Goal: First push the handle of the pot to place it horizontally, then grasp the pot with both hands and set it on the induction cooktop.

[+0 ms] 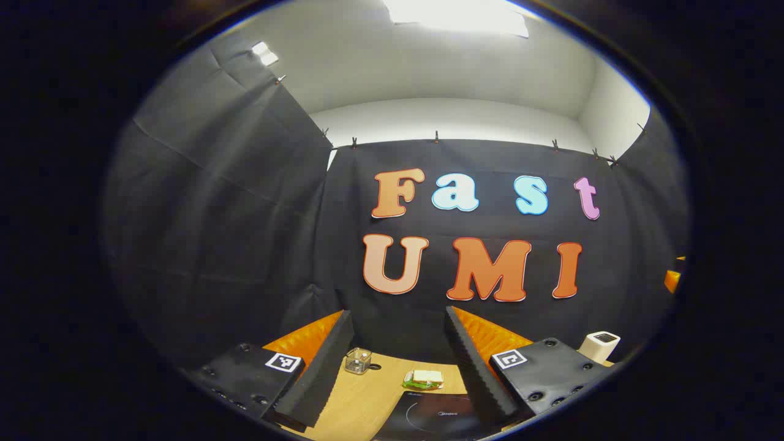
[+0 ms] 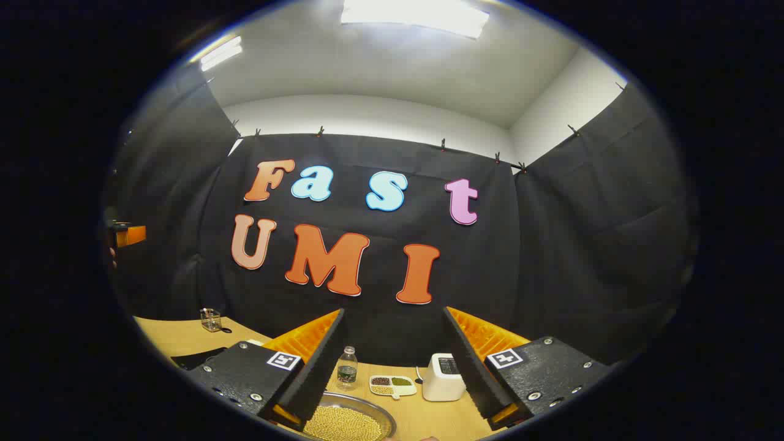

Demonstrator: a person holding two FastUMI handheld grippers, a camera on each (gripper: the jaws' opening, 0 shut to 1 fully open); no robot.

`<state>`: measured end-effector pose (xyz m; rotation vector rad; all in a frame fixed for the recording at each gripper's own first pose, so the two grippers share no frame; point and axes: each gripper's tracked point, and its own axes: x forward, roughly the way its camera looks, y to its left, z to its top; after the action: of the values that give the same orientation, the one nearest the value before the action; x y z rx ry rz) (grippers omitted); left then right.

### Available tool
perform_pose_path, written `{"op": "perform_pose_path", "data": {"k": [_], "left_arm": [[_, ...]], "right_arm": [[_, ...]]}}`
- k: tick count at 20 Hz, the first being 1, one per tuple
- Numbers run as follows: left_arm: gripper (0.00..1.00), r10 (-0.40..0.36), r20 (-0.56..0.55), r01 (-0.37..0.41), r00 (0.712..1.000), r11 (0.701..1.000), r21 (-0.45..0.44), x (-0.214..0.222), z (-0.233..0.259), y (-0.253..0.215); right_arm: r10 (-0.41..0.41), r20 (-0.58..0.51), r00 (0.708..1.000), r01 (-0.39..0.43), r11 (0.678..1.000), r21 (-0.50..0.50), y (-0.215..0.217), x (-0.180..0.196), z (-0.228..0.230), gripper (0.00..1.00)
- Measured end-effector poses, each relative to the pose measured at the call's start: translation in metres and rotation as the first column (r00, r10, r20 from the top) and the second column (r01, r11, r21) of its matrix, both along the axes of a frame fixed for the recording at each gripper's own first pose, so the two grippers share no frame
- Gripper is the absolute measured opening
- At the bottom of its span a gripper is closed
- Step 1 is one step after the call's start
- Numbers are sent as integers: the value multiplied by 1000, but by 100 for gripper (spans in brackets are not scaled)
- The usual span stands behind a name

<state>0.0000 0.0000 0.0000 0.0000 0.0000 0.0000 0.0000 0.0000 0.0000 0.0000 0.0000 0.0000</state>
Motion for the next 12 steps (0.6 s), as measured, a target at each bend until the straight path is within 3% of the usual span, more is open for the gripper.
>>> {"op": "perform_pose_path", "data": {"k": [3, 5, 12], "left_arm": [[100, -15, 29, 15, 999, 1000, 6, -2, 9, -8], [97, -54, 43, 54, 998, 999, -6, 0, 16, -24], [100, -100, 48, 101, 994, 995, -15, 2, 28, -45]], "right_arm": [[-14, 6, 1000, 14, 1000, -14, 0, -3, 4, 95], [9, 24, 1000, -9, 1000, -10, 8, -7, 11, 95], [56, 2, 998, -56, 998, -9, 18, -12, 14, 95]]}}
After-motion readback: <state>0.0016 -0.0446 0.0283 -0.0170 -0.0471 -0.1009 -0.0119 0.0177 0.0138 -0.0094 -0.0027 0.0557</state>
